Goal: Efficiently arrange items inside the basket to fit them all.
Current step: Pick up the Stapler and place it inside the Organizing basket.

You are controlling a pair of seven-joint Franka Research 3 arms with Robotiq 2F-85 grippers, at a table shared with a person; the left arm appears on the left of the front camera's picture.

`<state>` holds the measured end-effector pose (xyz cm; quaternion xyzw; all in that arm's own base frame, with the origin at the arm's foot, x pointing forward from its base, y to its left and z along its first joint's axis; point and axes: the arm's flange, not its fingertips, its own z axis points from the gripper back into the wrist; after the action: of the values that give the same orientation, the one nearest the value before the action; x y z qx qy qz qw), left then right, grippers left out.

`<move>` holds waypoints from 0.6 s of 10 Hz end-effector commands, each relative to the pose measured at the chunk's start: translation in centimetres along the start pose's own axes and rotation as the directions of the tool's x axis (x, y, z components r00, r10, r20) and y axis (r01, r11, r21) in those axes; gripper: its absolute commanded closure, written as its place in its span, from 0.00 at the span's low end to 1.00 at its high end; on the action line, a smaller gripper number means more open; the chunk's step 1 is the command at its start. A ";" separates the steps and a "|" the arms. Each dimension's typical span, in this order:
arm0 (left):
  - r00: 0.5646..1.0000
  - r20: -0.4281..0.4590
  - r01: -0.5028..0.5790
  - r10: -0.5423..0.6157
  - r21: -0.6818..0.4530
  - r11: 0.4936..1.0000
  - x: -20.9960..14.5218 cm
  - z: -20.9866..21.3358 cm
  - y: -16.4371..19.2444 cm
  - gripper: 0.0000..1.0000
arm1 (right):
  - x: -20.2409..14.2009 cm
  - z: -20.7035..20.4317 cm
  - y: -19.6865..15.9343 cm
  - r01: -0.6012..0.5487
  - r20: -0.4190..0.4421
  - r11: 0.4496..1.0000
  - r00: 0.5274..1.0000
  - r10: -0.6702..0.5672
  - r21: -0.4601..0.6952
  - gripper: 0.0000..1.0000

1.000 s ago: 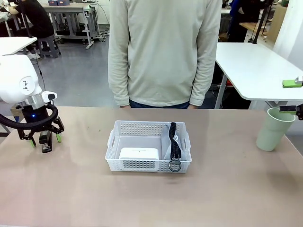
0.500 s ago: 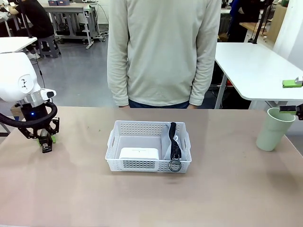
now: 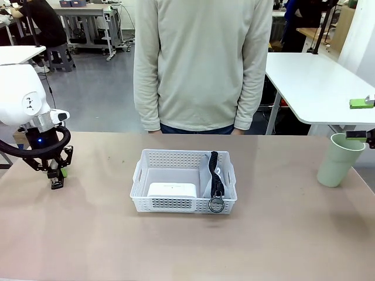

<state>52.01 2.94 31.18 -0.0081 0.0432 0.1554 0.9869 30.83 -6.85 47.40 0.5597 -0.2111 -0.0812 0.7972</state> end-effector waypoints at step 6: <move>0.868 0.211 0.474 -0.448 -0.091 0.876 -17.6 12.1 6.4 1.00 | 0.1 -0.2 0.1 -0.004 0.014 1.000 1.000 0.004 0.020 0.00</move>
<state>38.17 3.20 44.72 -0.0479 -0.0530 -0.0346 0.9968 30.85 -6.87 47.45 0.5593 -0.2114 -0.0812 0.7975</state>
